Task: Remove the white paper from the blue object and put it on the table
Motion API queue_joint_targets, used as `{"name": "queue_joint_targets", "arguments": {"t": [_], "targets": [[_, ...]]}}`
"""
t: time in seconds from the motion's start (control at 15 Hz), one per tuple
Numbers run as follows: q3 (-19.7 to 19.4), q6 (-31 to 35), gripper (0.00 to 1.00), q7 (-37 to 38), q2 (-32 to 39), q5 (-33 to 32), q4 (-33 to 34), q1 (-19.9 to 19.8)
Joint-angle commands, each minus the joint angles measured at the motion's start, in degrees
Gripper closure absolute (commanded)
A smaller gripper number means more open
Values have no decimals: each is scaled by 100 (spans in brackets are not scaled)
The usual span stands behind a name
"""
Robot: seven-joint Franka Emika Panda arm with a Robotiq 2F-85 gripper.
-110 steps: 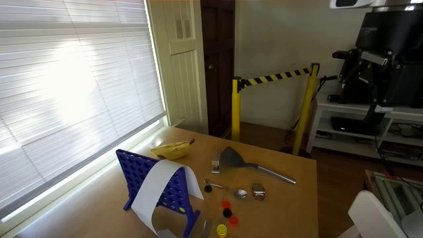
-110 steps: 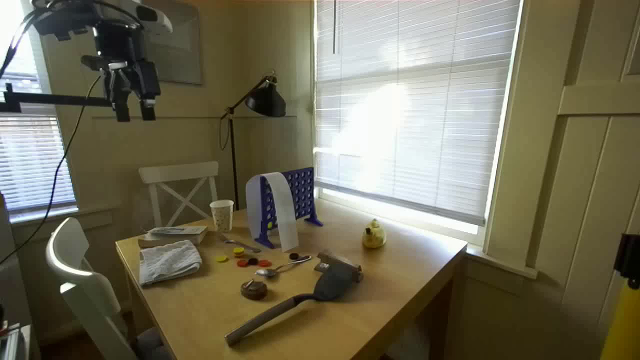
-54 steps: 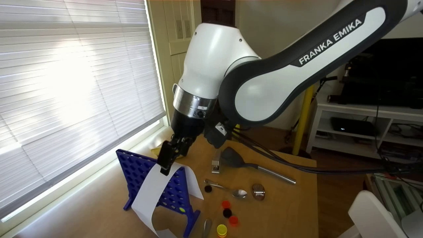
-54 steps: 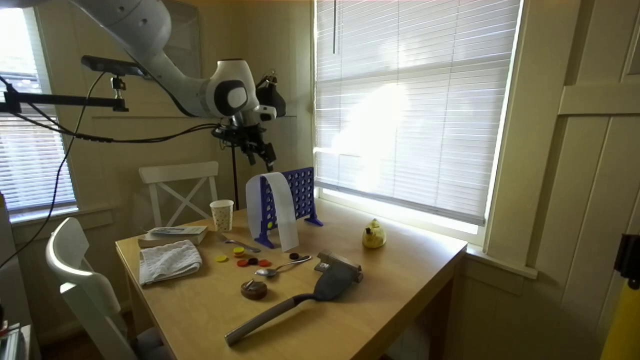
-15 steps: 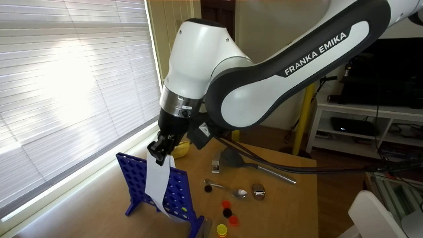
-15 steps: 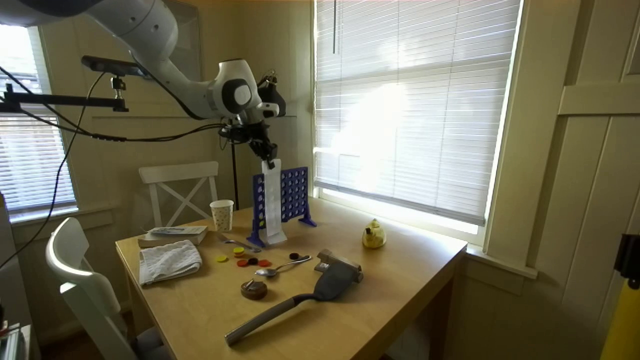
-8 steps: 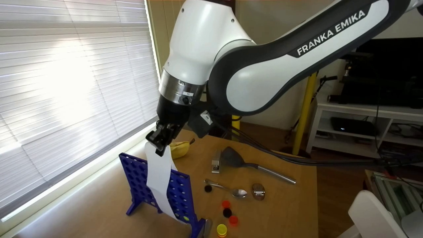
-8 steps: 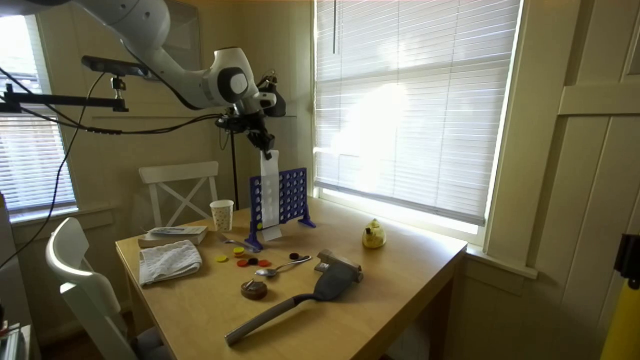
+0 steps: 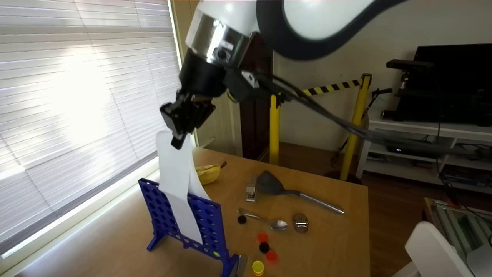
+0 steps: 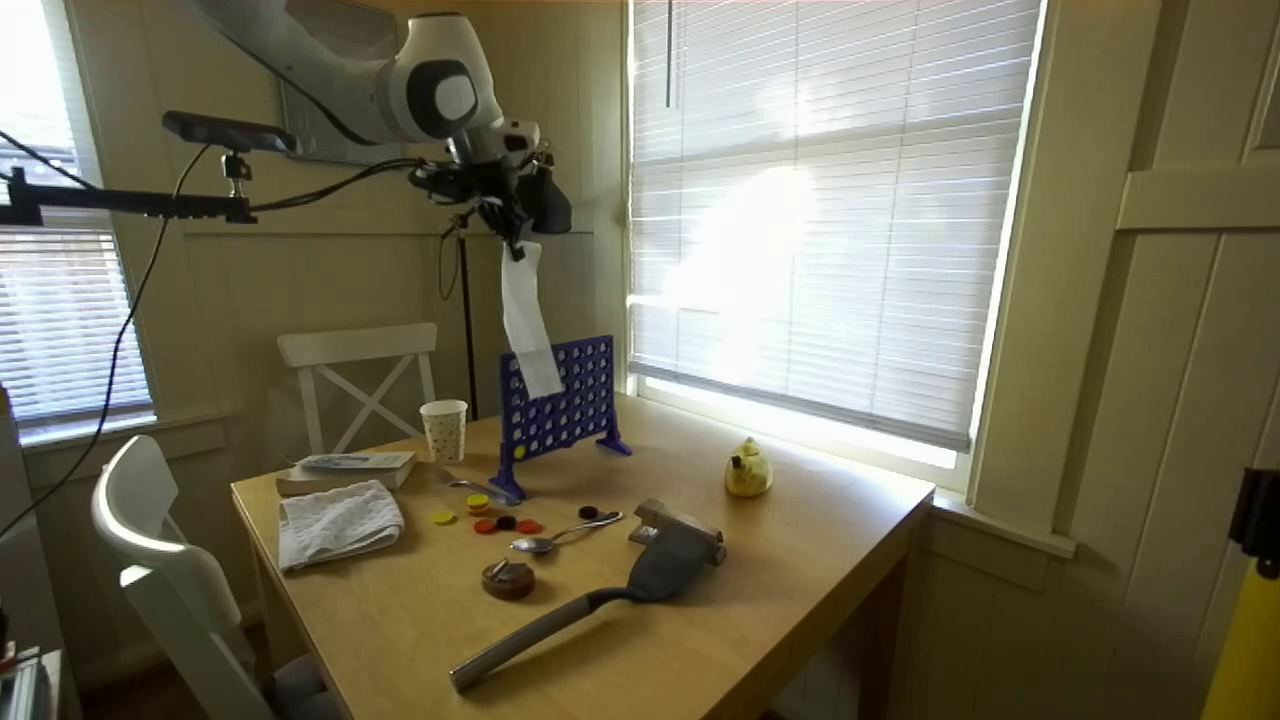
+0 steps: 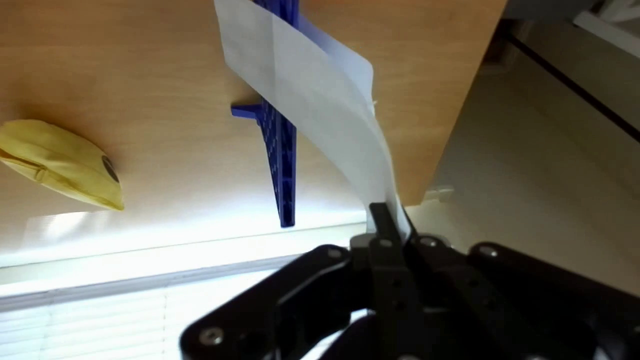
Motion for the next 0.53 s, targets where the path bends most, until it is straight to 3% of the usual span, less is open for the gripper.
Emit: {"name": "queue_joint_targets", "arguments": {"t": [0.0,0.47], "targets": [[31,-381,100,-12,-194,495,551,-337],[-356,113,100,829,353,532,1627,-826]]}}
